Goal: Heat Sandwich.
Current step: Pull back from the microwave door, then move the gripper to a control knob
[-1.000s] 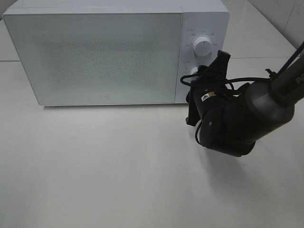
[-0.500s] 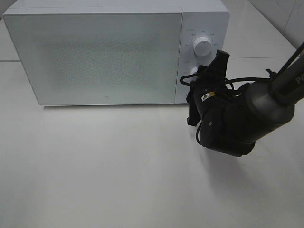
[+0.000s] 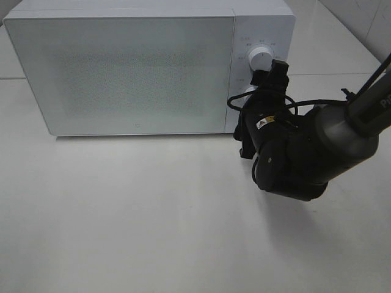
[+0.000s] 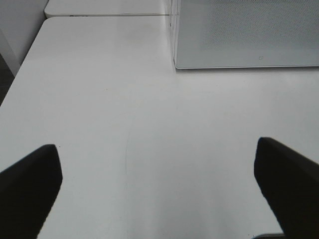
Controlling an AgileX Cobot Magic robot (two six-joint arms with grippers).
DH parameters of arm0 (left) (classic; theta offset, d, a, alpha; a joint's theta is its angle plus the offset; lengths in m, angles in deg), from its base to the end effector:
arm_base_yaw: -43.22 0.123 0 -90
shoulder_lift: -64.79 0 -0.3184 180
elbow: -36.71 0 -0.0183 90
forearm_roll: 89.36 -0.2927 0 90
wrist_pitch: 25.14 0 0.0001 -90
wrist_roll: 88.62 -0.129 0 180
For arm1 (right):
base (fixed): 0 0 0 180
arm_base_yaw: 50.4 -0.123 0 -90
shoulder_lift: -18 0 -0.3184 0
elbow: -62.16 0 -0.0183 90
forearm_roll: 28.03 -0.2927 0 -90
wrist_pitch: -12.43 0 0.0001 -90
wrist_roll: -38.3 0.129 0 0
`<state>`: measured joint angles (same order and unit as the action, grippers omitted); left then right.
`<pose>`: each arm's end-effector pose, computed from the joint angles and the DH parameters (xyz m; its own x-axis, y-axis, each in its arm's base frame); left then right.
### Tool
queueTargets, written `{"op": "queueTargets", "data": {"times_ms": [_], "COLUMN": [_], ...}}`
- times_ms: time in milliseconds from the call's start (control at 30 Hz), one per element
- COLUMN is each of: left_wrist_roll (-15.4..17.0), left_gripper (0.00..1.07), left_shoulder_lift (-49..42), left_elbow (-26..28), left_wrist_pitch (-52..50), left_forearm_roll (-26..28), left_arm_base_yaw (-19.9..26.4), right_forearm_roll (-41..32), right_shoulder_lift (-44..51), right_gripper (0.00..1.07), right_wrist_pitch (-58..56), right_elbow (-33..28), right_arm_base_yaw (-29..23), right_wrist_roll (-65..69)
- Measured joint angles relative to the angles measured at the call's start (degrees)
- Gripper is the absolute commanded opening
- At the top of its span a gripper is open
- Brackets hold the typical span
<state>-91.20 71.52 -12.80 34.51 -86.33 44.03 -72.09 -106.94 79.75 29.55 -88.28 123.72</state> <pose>0.0330 -0.0054 0.2819 -0.4355 0.0121 -0.9001 0.0349 0.9994 -0.0034 0.3737 0.1859 0.1071 0.0588 0.9804 0.1882 0.0937 -0.1931 0.9767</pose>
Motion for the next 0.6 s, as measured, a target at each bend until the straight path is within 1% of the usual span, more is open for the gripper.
{"op": "queueTargets", "data": {"times_ms": [133,333,433,500,600], "left_wrist_roll": [0.00,0.00,0.00,0.00,0.00], "left_gripper": [1.04,1.04,1.04,1.04,1.04], "left_shoulder_lift": [0.00,0.00,0.00,0.00,0.00], "left_elbow": [0.00,0.00,0.00,0.00,0.00], "left_wrist_pitch": [0.00,0.00,0.00,0.00,0.00], "left_forearm_roll": [0.00,0.00,0.00,0.00,0.00], "left_arm_base_yaw": [0.00,0.00,0.00,0.00,0.00], "right_forearm_roll": [0.46,1.83,3.90,4.81,8.42], "right_shoulder_lift": [0.00,0.06,1.26,1.78,4.07], "right_gripper": [0.77,0.76,0.76,0.76,0.76], "right_wrist_pitch": [0.00,0.52,1.32,1.15,-2.06], "right_elbow": [0.00,-0.69,-3.32,-3.90,-6.53], "right_arm_base_yaw": [0.00,0.00,0.00,0.00,0.00], "right_wrist_roll": [-1.03,-2.46,-3.38,-3.84,-7.39]}}
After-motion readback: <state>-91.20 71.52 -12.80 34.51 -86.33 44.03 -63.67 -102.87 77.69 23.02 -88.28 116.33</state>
